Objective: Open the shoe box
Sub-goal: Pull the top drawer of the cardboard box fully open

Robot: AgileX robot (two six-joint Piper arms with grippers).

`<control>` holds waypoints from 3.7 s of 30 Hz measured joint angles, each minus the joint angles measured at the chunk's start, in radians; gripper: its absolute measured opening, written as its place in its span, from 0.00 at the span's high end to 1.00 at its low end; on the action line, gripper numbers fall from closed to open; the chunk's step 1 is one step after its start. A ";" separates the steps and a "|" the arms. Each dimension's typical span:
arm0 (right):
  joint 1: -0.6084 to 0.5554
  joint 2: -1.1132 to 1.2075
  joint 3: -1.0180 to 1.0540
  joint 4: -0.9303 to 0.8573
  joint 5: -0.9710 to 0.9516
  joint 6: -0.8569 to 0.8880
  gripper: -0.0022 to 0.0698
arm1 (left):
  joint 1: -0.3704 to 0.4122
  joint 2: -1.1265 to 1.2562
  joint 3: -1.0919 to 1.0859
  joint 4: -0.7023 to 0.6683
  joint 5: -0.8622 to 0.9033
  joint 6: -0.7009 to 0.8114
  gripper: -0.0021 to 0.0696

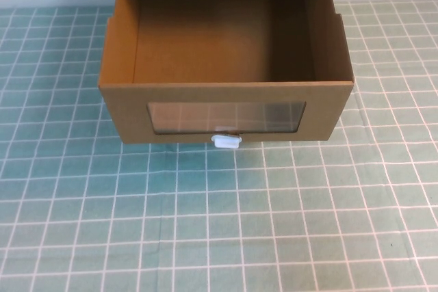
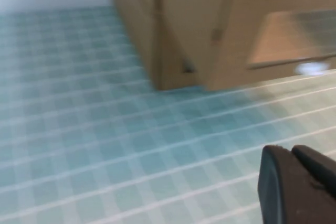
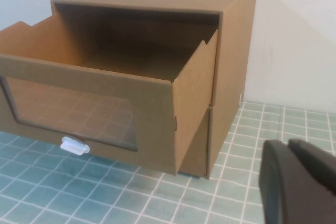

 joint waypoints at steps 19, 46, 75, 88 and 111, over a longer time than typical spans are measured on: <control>0.000 0.000 0.000 0.001 -0.001 0.000 0.99 | 0.058 -0.189 0.551 0.109 -0.552 0.020 0.98; 0.000 0.000 0.001 0.001 0.169 0.000 0.99 | 0.059 -0.192 0.571 0.161 -0.396 0.022 0.98; 0.000 -0.137 0.199 -0.551 0.012 0.407 0.99 | 0.059 -0.193 0.571 0.161 -0.395 0.022 0.98; 0.000 -0.179 0.391 -0.421 -0.062 0.411 0.99 | 0.059 -0.193 0.571 0.161 -0.395 0.022 0.98; -0.002 -0.181 0.391 -0.400 -0.041 0.413 0.99 | 0.059 -0.193 0.571 0.161 -0.395 0.022 0.98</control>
